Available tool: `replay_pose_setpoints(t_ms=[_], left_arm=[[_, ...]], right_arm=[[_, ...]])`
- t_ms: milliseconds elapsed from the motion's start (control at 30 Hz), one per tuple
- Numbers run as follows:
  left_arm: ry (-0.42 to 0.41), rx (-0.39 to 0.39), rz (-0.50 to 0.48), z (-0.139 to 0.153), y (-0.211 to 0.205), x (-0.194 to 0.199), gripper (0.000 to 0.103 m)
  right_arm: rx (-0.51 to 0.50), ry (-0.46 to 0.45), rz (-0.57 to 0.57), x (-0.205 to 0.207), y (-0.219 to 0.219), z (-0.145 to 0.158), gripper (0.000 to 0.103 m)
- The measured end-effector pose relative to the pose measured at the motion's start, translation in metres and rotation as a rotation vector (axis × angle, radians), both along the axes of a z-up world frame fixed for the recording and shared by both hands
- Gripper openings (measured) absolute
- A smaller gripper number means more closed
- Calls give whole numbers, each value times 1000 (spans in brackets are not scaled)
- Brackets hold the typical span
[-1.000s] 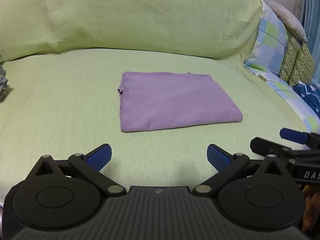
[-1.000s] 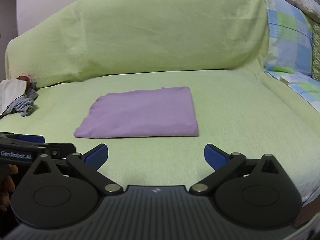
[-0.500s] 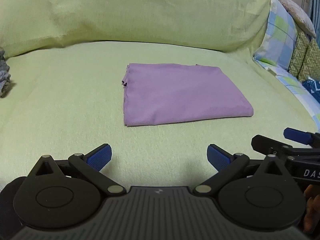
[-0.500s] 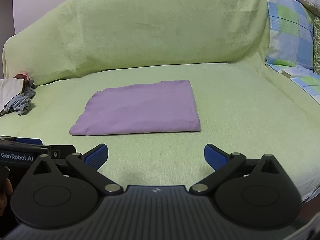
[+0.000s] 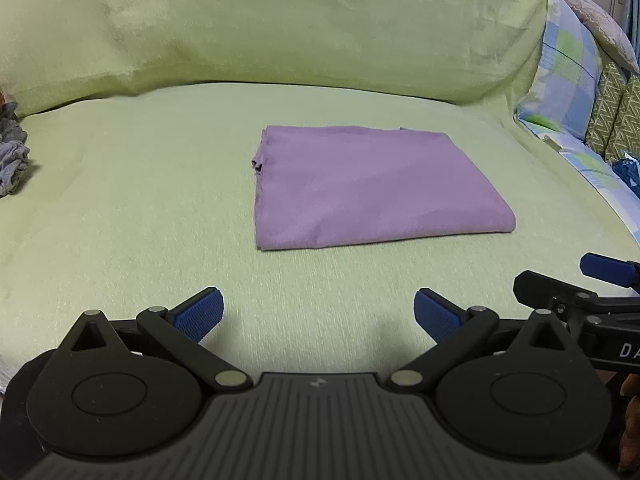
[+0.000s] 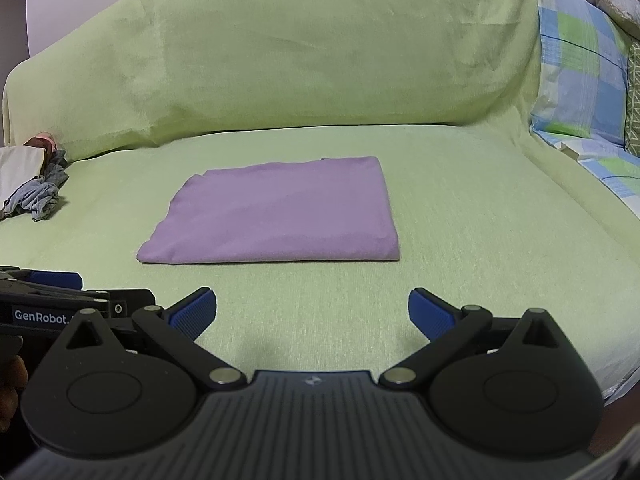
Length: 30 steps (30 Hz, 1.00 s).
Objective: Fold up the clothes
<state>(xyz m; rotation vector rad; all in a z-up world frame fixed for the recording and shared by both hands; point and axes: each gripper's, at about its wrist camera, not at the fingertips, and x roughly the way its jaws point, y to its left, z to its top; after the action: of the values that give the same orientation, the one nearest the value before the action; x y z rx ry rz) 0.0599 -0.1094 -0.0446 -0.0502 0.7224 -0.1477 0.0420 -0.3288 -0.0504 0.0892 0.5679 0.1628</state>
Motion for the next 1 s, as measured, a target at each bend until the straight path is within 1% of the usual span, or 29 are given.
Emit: replay_pose_setpoints(t_ms=[433, 500, 600, 800, 1000], left_arm=[[-1, -3, 20, 1, 4, 6, 102], [-1, 19, 36, 1, 3, 8, 102], [-3, 41, 33, 2, 1, 9, 102], [7, 9, 43, 5, 3, 13, 102], [-2, 27, 56, 10, 2, 14, 102]], right_arm=[[-8, -16, -2, 3, 5, 5, 101], [-8, -16, 0, 4, 5, 5, 101], [-8, -20, 0, 5, 6, 7, 101], [-15, -31, 1, 7, 6, 11, 101], [-16, -33, -8, 8, 4, 12, 101]])
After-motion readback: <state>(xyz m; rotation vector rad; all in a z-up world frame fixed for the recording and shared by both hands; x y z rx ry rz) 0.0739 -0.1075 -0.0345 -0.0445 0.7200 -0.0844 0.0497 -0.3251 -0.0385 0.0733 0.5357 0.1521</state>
